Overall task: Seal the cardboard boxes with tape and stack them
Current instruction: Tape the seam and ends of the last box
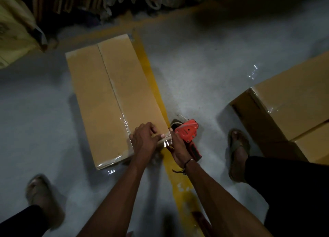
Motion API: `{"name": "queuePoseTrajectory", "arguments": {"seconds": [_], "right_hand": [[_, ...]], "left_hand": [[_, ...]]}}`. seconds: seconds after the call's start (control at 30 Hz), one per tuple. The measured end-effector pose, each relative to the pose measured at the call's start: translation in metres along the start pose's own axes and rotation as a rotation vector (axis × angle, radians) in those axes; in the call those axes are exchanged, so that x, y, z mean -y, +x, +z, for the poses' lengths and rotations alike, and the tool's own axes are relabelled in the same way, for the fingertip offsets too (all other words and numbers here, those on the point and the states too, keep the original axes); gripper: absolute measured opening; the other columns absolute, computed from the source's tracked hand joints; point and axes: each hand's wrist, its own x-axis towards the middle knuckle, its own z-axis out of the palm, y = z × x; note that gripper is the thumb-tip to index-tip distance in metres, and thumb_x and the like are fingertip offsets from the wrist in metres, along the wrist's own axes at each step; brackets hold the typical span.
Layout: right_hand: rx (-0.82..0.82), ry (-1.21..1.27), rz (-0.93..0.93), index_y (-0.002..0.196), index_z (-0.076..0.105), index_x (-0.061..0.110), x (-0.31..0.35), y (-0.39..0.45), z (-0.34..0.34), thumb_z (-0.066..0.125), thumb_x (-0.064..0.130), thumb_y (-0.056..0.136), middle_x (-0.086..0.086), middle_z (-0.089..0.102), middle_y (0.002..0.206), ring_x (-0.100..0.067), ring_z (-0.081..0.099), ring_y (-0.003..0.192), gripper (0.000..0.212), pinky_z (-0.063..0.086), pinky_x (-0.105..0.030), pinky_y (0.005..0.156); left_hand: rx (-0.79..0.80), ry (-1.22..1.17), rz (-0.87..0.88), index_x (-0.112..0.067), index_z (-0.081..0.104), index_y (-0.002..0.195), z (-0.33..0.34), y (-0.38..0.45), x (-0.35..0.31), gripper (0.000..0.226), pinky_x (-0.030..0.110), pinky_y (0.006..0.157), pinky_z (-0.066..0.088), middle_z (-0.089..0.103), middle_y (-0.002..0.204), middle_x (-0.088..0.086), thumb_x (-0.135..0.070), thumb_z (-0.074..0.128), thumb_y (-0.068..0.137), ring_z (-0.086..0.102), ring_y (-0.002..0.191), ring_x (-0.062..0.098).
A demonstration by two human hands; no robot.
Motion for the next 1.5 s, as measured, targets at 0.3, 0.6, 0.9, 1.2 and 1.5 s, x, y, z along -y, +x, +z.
{"name": "queuePoseTrajectory", "arguments": {"seconds": [0.3, 0.6, 0.9, 1.2, 1.5], "right_hand": [[-0.279, -0.608, -0.49, 0.099, 0.07, 0.016, 0.04, -0.023, 0.001, 0.063, 0.017, 0.097, 0.002, 0.071, 0.096, -0.01, 0.066, 0.092, 0.007, 0.053, -0.028, 0.083], [0.421, -1.548, -0.829, 0.098, 0.066, 0.031, 0.06, -0.043, 0.037, 0.069, 0.046, 0.083, 0.012, 0.062, 0.092, -0.014, 0.052, 0.091, 0.022, 0.046, -0.042, 0.078], [0.585, -2.122, -0.992, 0.116, 0.05, 0.024, 0.068, -0.036, 0.049, 0.052, 0.033, 0.093, -0.002, 0.05, 0.11, -0.022, 0.045, 0.099, 0.025, 0.05, -0.044, 0.07], [0.841, -2.075, -0.964, 0.118, 0.05, 0.024, 0.077, -0.036, 0.065, 0.056, 0.028, 0.096, 0.0, 0.051, 0.105, -0.018, 0.049, 0.092, 0.023, 0.05, -0.041, 0.065], [0.724, -2.231, -0.9, 0.123, 0.044, 0.023, 0.102, -0.027, 0.06, 0.066, 0.044, 0.088, -0.003, 0.05, 0.109, -0.026, 0.059, 0.088, 0.046, 0.052, -0.044, 0.065]], "left_hand": [[0.096, -0.097, 0.1, -0.027, 0.061, 0.08, -0.012, 0.001, 0.008, 0.03, 0.037, 0.069, 0.04, 0.059, 0.078, -0.011, -0.037, 0.088, 0.07, 0.057, 0.08, 0.015], [0.028, -0.026, 0.28, -0.031, 0.06, 0.086, -0.046, -0.034, 0.095, 0.016, 0.036, 0.068, 0.035, 0.049, 0.08, -0.013, -0.041, 0.072, 0.084, 0.048, 0.08, 0.015], [0.158, 0.284, 0.425, -0.031, 0.055, 0.114, -0.057, -0.04, 0.105, 0.03, 0.038, 0.081, 0.043, 0.054, 0.113, -0.004, -0.03, 0.071, 0.089, 0.051, 0.104, 0.02], [0.119, 0.359, 0.385, -0.028, 0.051, 0.123, -0.067, -0.055, 0.115, 0.052, 0.037, 0.084, 0.043, 0.052, 0.119, -0.001, -0.027, 0.08, 0.081, 0.05, 0.106, 0.021], [0.193, 0.406, 0.416, -0.023, 0.051, 0.119, -0.075, -0.036, 0.105, 0.043, 0.041, 0.076, 0.046, 0.051, 0.114, 0.004, -0.034, 0.074, 0.085, 0.052, 0.103, 0.028]]}}
